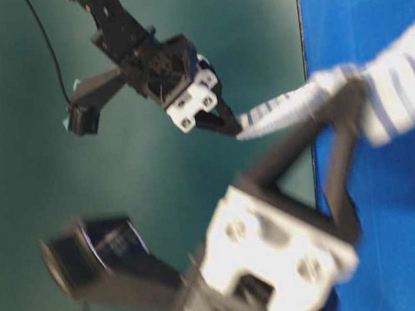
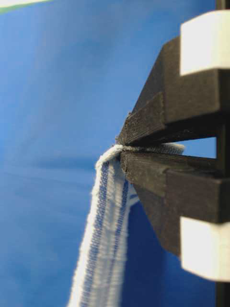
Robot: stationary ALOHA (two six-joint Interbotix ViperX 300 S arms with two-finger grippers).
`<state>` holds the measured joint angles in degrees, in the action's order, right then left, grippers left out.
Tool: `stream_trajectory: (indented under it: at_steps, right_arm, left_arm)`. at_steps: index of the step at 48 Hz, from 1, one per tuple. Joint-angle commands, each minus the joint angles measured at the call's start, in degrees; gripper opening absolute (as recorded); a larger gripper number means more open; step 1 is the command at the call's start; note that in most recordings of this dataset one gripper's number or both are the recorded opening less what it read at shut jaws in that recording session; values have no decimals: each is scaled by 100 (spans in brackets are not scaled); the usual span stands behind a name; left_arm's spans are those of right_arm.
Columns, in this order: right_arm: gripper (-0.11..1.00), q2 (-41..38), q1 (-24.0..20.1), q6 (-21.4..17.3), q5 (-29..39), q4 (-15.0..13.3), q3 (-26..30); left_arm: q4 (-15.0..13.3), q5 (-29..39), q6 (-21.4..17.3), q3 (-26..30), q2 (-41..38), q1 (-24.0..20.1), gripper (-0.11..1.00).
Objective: Fold the blue towel.
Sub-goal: 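Lift and rotate the strip, left gripper swinging toward the near side, then lay the strip lengthwise, release, and pull both grippers outward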
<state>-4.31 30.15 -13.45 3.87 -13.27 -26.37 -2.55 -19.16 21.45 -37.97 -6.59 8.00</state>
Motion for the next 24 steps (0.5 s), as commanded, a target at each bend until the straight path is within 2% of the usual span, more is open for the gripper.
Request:
stream_trajectory:
  at_steps: [1, 17, 24]
  right_arm:
    - [5, -26, -35, 9, -18, 0, 264]
    - [5, -149, -114, 18, 62, -18, 352]
    - [5, -149, -123, 18, 105, -62, 352]
  left_arm:
    - [-9, -79, 88, -149, 237, 70, 4]
    - [0, -44, 70, -211, 141, 79, 6]
    - [0, 9, 70, -193, 105, 70, 19]
